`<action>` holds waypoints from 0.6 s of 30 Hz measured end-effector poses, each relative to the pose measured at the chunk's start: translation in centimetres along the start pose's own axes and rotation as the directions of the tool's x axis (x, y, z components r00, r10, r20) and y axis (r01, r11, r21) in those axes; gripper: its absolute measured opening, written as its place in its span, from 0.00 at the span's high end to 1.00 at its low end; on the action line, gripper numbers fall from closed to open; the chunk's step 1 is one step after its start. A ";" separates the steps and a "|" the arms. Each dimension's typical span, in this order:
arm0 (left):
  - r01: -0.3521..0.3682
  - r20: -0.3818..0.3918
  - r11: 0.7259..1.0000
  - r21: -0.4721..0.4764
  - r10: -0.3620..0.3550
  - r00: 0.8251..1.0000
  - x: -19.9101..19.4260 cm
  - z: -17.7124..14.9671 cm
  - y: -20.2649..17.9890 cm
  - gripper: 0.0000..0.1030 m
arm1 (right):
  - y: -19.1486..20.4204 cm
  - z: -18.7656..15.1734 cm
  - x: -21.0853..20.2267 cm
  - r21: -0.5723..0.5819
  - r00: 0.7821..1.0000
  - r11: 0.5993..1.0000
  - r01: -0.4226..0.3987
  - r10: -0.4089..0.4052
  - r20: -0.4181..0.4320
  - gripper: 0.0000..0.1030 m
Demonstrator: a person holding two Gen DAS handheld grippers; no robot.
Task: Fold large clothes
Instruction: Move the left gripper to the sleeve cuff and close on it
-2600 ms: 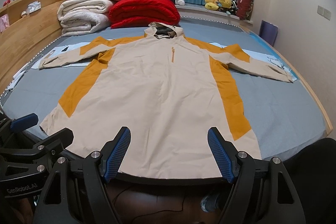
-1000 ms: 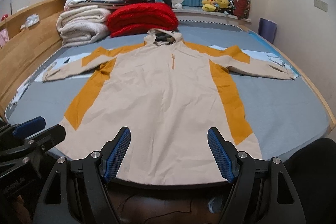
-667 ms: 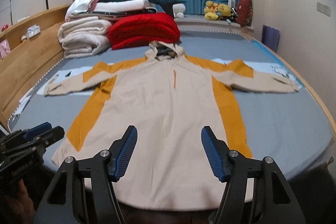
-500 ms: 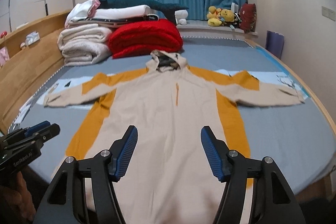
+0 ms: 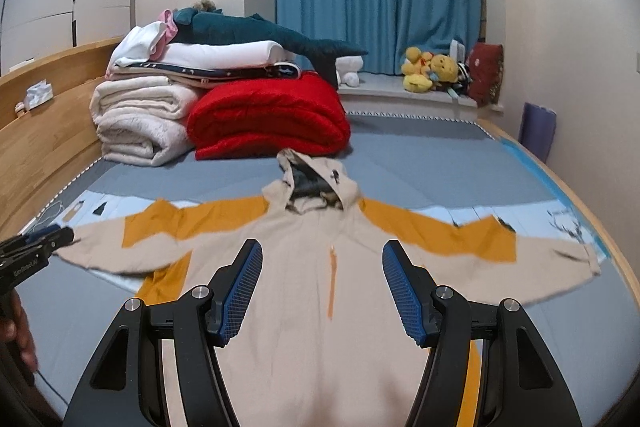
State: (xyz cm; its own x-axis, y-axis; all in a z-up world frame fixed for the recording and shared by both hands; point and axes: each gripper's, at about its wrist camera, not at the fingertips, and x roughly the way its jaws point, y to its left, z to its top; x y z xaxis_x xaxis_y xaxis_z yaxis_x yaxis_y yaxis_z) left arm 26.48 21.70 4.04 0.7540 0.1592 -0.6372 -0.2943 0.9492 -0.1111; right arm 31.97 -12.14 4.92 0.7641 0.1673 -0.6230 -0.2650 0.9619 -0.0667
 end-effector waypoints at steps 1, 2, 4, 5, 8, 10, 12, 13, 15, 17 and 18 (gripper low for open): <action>-0.016 -0.018 1.000 -0.022 0.015 1.000 1.2 -0.1 1.0 0.69 | 0.1 0.4 1.1 -0.003 1.000 1.000 -0.003 0.003 0.004 0.38; -0.036 -0.039 0.998 -0.055 0.034 0.999 2.5 -0.3 2.4 0.69 | 0.1 0.6 2.2 -0.007 1.000 1.000 -0.010 0.010 0.005 0.38; -0.082 -0.082 0.991 -0.107 0.073 0.994 5.0 -0.9 5.1 0.70 | 0.0 0.5 4.1 -0.013 1.000 1.000 -0.024 0.024 0.001 0.38; -0.099 -0.093 0.989 -0.114 0.089 0.992 5.8 -1.1 6.0 0.72 | -0.1 0.1 5.2 -0.012 0.999 0.999 -0.031 0.030 -0.017 0.39; -0.152 -0.136 0.979 -0.138 0.134 0.982 8.7 -1.9 9.3 0.73 | 0.0 -0.4 7.9 0.004 0.989 0.994 -0.108 0.108 -0.101 0.57; -0.189 -0.164 0.967 -0.172 0.162 0.973 10.1 -2.4 11.7 0.74 | 0.2 -0.5 8.4 -0.022 0.987 0.992 -0.128 0.125 -0.100 0.68; -0.233 -0.197 0.949 -0.213 0.192 0.961 11.7 -3.1 14.5 0.74 | 0.5 -0.8 8.7 -0.026 0.983 0.988 -0.153 0.150 -0.103 0.75; -0.254 -0.213 0.939 -0.232 0.206 0.955 12.3 -3.4 15.9 0.74 | 0.7 -0.9 9.1 -0.028 0.980 0.986 -0.165 0.161 -0.116 0.75; -0.302 -0.241 0.914 -0.269 0.240 0.940 13.4 -4.1 18.9 0.74 | 1.0 -1.1 9.7 -0.042 0.980 0.986 -0.160 0.153 -0.129 0.75; -0.326 -0.260 0.891 -0.317 0.249 0.933 14.1 -4.5 21.6 0.74 | 1.2 -1.6 10.2 -0.047 0.979 0.987 -0.151 0.142 -0.146 0.71; -0.333 -0.265 0.878 -0.345 0.249 0.931 14.4 -4.7 23.0 0.73 | 1.2 -1.8 10.8 -0.046 0.976 0.988 -0.149 0.139 -0.167 0.66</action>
State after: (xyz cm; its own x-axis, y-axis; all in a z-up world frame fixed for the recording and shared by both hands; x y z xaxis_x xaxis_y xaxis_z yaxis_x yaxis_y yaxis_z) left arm 27.81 44.52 -11.24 0.4734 0.3132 -0.8233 -0.7119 0.6865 -0.1482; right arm 38.83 -9.55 -3.26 0.6108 0.2611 -0.7475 -0.4024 0.9154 -0.0091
